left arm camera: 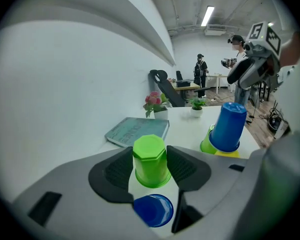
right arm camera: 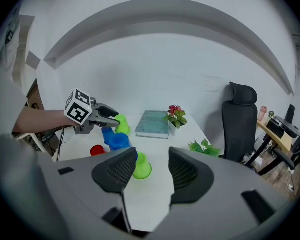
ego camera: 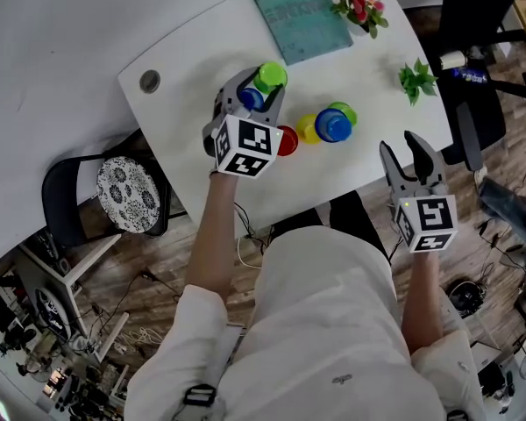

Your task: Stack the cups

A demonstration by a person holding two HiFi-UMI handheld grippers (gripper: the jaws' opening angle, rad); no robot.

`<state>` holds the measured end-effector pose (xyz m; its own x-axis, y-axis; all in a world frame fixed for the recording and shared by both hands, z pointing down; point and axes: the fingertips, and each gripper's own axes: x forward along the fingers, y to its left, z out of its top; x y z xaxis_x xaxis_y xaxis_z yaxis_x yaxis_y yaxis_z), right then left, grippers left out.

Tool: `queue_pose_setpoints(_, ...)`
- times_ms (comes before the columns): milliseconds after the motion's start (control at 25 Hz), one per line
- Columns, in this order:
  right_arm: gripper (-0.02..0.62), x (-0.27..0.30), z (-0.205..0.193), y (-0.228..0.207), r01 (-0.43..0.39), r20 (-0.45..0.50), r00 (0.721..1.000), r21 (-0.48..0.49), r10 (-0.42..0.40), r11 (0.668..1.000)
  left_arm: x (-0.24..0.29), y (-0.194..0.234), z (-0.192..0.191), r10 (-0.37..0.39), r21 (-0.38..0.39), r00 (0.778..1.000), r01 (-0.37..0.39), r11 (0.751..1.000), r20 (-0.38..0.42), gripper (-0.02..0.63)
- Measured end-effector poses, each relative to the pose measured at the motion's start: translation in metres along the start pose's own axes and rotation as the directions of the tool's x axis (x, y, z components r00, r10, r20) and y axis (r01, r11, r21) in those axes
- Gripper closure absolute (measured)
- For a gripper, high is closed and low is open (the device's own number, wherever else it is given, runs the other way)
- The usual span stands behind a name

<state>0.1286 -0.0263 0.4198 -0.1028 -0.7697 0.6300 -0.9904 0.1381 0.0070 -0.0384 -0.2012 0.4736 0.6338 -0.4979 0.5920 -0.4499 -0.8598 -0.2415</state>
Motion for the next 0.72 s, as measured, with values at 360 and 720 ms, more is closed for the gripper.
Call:
queue_pose_setpoints(360,0.387,-0.001,0.01,0.006,-0.019,0.05,0.999,-0.016,0.02,1.0,-0.041,-0.02,0.02,0.009,-0.007,0.999,-0.008,1.0,0.051,0.385)
queue_pose_setpoints(720,0.387,0.002,0.013,0.013,-0.097,0.072,0.992,-0.057,0.101,0.994,-0.075,-0.048,0.023,0.028,-0.063,0.998,-0.025,0.998,0.053,0.385)
